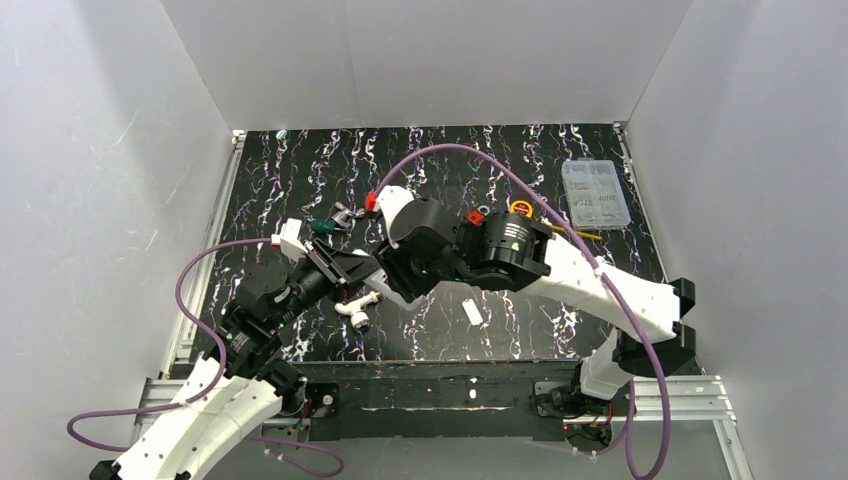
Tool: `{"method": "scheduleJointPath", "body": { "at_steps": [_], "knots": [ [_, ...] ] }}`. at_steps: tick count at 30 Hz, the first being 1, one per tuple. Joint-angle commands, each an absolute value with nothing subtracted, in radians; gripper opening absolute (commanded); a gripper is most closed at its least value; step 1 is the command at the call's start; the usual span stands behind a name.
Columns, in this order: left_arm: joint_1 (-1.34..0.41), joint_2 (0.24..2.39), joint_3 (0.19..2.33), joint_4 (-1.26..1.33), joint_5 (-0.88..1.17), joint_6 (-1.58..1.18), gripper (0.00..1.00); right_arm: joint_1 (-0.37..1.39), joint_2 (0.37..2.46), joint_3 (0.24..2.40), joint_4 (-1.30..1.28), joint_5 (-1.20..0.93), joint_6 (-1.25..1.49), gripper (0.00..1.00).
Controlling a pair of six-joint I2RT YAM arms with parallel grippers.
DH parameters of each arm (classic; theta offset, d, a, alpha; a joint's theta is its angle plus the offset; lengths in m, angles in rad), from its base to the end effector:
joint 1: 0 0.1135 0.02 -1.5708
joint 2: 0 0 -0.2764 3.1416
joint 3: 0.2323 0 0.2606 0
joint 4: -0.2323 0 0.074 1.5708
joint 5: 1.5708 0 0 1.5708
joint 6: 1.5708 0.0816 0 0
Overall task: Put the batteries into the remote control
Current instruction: Load the battery into the remote control.
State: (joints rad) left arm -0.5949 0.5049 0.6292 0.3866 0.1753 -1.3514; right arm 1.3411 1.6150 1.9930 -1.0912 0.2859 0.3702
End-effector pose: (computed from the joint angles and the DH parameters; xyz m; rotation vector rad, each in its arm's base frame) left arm 0.1220 -0.0997 0.4136 -0.2866 1.2276 -1.8208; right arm 0.1046 0.3462 0.4393 -0.9443 2.1160 0.5798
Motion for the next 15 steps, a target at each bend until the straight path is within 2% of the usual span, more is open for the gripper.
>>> {"method": "scheduleJointPath", "body": {
  "at_steps": [1, 6, 9, 10, 11, 12, 13, 15],
  "knots": [
    [-0.592, 0.512, 0.647, 0.480, 0.206, -1.381, 0.00, 1.309, 1.484, 1.910, -0.991, 0.278, 0.355, 0.49],
    [-0.592, 0.548, 0.707, 0.444, 0.273, -1.394, 0.00, 1.298, 1.291, 1.777, -0.861, 0.016, 0.128, 0.43],
    [-0.592, 0.566, 0.756, 0.392, 0.326, -1.394, 0.00, 1.298, 1.114, 1.608, -0.680, -0.082, -0.043, 0.42],
    [-0.592, 0.568, 0.763, 0.383, 0.338, -1.408, 0.00, 1.297, 1.025, 1.474, -0.547, -0.122, -0.127, 0.41],
    [-0.592, 0.565, 0.744, 0.404, 0.351, -1.444, 0.00, 1.289, 0.844, 1.255, -0.323, -0.179, -0.242, 0.49],
    [-0.592, 0.562, 0.735, 0.422, 0.355, -1.466, 0.00, 1.268, 0.794, 1.186, -0.255, -0.225, -0.272, 0.50],
    [-0.592, 0.558, 0.726, 0.426, 0.360, -1.478, 0.00, 1.218, 0.789, 1.190, -0.262, -0.278, -0.257, 0.50],
    [-0.592, 0.555, 0.725, 0.415, 0.371, -1.482, 0.00, 1.071, 0.860, 1.277, -0.342, -0.526, -0.208, 0.54]
  ]
}}
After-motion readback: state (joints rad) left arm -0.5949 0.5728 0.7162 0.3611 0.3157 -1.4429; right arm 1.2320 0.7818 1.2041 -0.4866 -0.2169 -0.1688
